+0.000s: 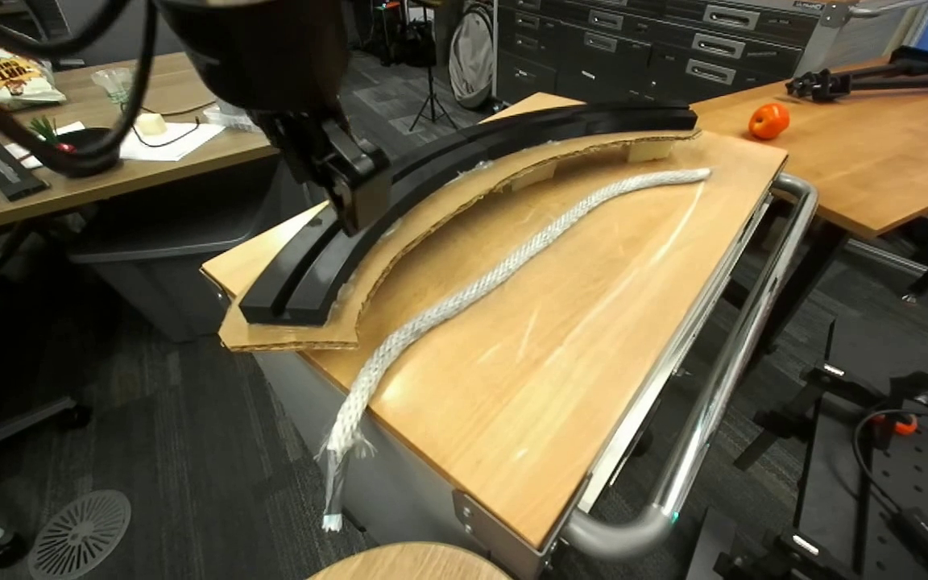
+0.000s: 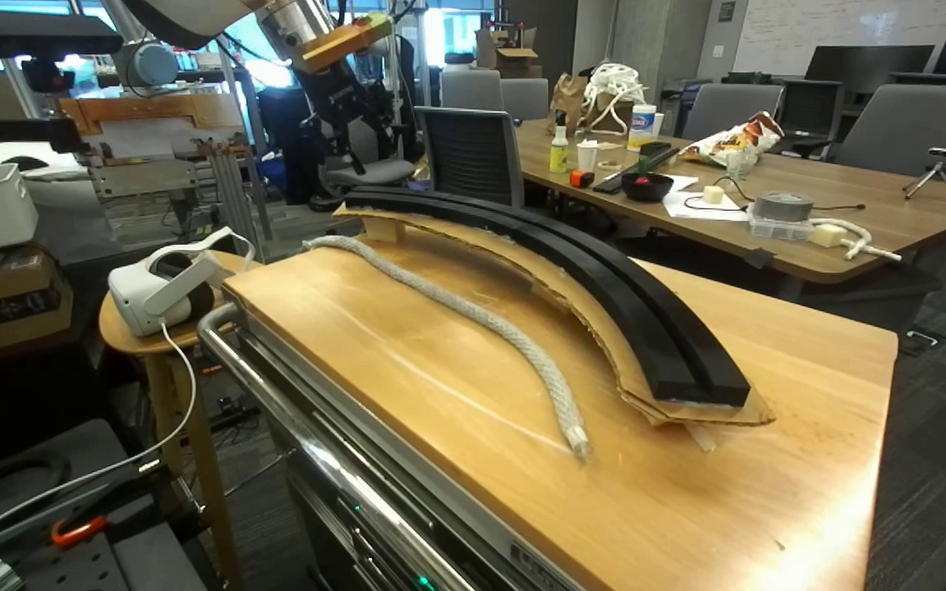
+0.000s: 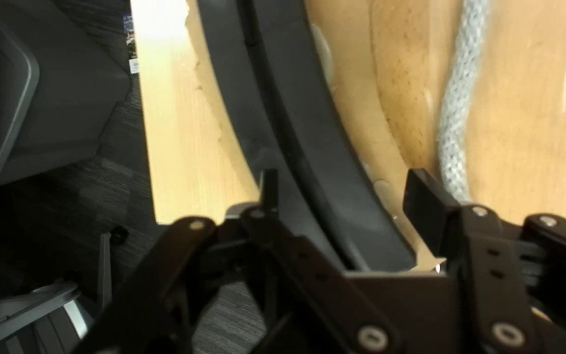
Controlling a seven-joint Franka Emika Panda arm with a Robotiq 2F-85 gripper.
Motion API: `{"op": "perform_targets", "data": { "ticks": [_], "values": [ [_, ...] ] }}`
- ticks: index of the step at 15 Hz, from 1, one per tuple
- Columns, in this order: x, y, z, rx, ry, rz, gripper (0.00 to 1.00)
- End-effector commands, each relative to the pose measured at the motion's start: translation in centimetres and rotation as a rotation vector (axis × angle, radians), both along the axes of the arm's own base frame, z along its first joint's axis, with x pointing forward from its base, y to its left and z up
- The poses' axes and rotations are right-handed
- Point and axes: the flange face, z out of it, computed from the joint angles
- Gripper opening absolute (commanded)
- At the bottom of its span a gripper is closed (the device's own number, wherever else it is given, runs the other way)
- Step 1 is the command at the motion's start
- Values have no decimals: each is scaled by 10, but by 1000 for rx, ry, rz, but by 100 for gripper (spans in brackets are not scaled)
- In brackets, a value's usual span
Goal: Put the rope along the center of the black object
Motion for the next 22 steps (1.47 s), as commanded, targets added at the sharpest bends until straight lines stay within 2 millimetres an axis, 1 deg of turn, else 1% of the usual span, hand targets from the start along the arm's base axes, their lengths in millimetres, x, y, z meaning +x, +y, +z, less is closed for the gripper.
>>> {"op": "perform_targets", "data": {
  "ticks": [1,2,4,6,7,9,11,12,13,15,16,17,19,20,21,22],
  "values": [
    [-53,-34,-12,26,4,-60,98],
    [-65,-44,-19,35,2,-83,100],
    [-86,-64,-32,78,-20,-127,100],
    [-105,-83,-44,177,-63,-140,100],
    [-77,-62,-46,97,-17,-113,100],
    [-93,-78,-55,137,-32,-125,100],
    [-99,-82,-55,145,-38,-131,100],
    [-95,-75,-50,123,-65,-58,100],
    [-92,-73,-47,92,-92,22,100],
    [-81,-76,-43,53,-108,99,100],
    [-75,-80,-43,31,-100,109,100],
    [-71,-86,-48,47,-74,89,100],
    [-69,-102,-55,74,-22,23,100],
    [-69,-108,-61,96,37,-46,100],
    [-66,-107,-63,90,76,-115,100],
    [-74,-108,-64,83,27,-54,100]
  ]
}}
